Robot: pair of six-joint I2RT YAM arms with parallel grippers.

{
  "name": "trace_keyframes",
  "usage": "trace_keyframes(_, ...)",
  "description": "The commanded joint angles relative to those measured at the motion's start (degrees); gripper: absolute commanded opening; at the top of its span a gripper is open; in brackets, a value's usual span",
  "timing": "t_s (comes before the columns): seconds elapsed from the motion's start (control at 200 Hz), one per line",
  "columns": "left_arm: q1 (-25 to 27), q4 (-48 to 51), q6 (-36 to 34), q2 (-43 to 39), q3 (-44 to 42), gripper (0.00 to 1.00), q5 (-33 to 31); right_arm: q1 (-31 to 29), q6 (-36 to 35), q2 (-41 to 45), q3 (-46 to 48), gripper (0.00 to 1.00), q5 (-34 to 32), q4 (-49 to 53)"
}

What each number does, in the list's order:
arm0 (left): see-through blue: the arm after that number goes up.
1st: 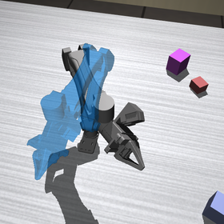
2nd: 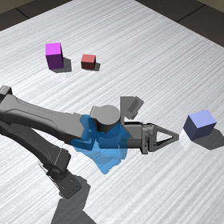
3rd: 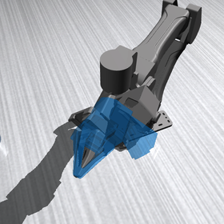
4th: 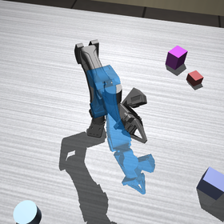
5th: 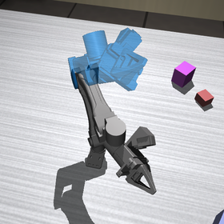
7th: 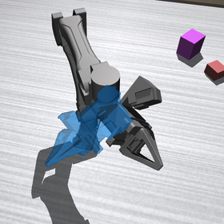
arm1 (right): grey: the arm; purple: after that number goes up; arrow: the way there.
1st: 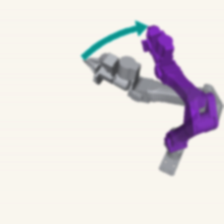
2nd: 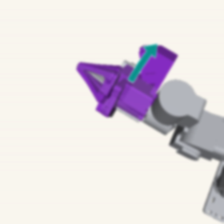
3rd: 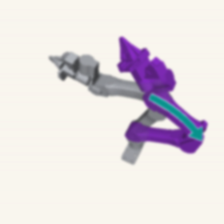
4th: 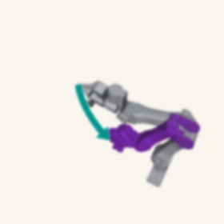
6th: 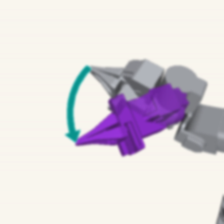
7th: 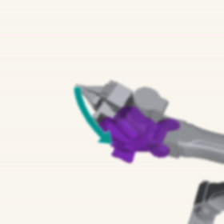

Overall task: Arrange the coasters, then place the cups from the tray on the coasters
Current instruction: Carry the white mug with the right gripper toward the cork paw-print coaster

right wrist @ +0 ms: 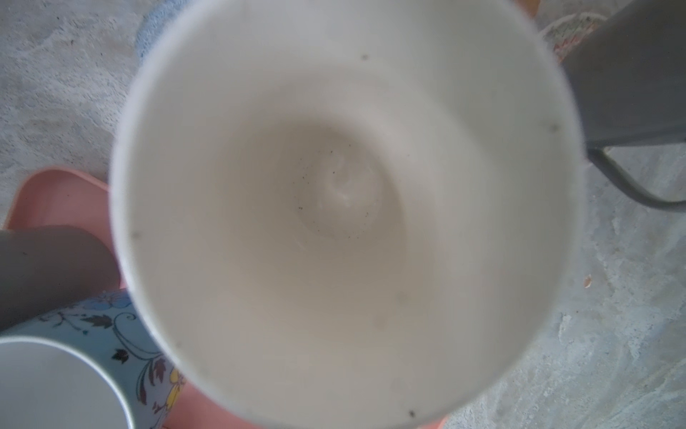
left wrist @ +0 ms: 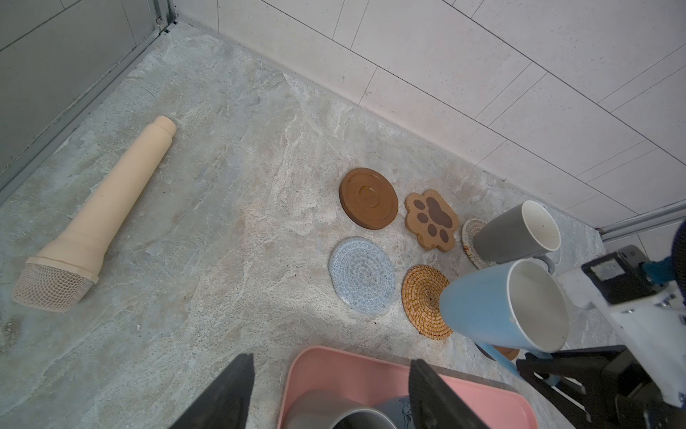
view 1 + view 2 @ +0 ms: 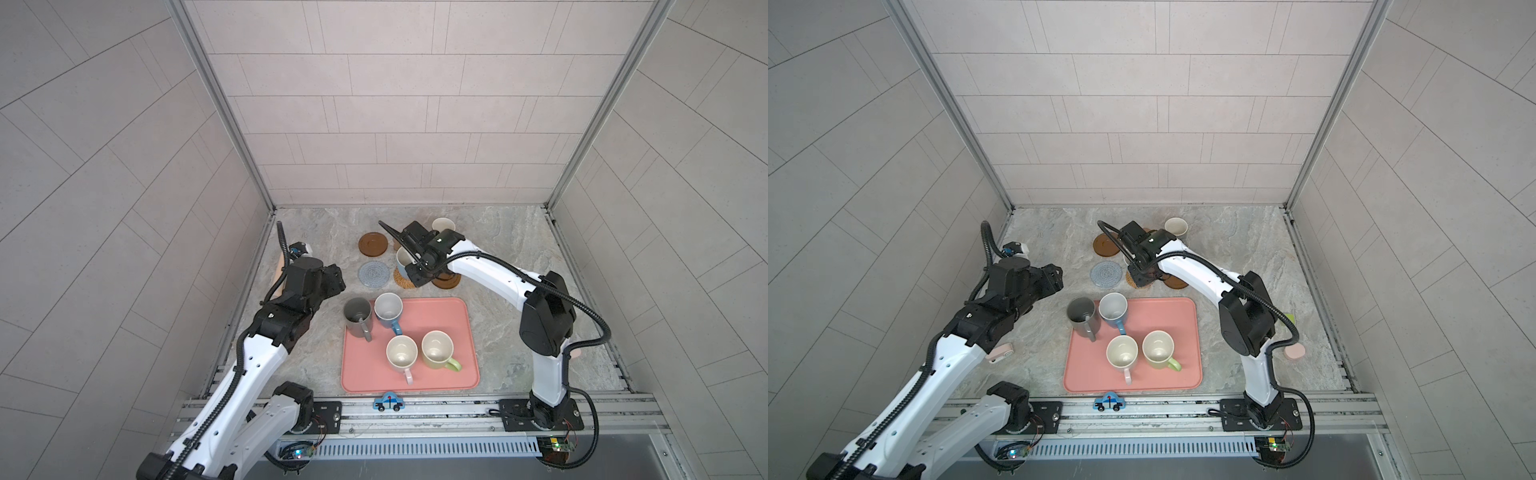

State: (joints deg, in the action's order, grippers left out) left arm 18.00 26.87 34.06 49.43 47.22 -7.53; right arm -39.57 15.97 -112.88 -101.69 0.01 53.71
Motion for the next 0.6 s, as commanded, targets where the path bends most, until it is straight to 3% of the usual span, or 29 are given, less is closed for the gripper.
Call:
trace_keyframes(0.0,-0.38,0.61,-0.05,-0.83,-0.46,0.73,-0.47,1.41,-2.03,-1.18,-4.42,0.12,-0.1,0.77)
trace_keyframes(0.595,-0.4,1.78,-0.2,-2.27,-0.72,0.73,-0.64,7.38,-10.24,-14.2,-24.51,0.12,4.34,9.74)
